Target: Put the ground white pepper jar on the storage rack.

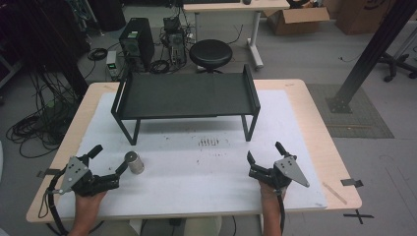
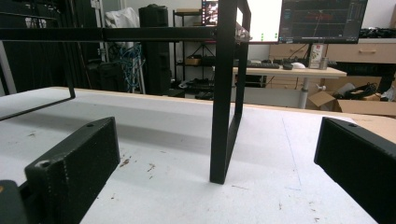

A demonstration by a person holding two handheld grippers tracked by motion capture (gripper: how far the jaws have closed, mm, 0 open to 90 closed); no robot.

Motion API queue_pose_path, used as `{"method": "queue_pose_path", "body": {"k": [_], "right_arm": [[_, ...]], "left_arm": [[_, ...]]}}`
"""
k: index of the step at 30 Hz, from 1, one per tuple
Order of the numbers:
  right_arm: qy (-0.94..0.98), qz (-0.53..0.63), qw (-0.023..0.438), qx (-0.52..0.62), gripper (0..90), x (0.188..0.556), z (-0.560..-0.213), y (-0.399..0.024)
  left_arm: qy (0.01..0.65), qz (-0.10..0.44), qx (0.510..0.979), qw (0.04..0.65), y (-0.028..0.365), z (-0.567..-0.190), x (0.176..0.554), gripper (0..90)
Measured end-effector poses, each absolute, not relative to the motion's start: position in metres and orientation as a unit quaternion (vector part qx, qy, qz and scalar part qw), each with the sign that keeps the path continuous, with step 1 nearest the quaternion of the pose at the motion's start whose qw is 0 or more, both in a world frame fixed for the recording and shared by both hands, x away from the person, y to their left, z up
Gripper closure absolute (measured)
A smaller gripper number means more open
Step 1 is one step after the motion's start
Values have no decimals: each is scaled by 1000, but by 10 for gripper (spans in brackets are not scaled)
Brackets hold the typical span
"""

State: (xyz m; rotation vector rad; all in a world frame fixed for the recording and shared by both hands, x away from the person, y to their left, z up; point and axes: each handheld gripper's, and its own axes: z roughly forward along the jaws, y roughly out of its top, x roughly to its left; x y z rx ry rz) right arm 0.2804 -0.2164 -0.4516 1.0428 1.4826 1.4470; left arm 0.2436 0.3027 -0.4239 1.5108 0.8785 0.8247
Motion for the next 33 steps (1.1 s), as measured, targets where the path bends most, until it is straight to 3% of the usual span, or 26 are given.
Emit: {"method": "queue_pose_path", "body": {"k": [33], "right_arm": [[583, 575, 400, 412, 0, 280, -452, -217]], "left_arm": [[389, 322, 693, 515, 272, -443, 259, 7]]}}
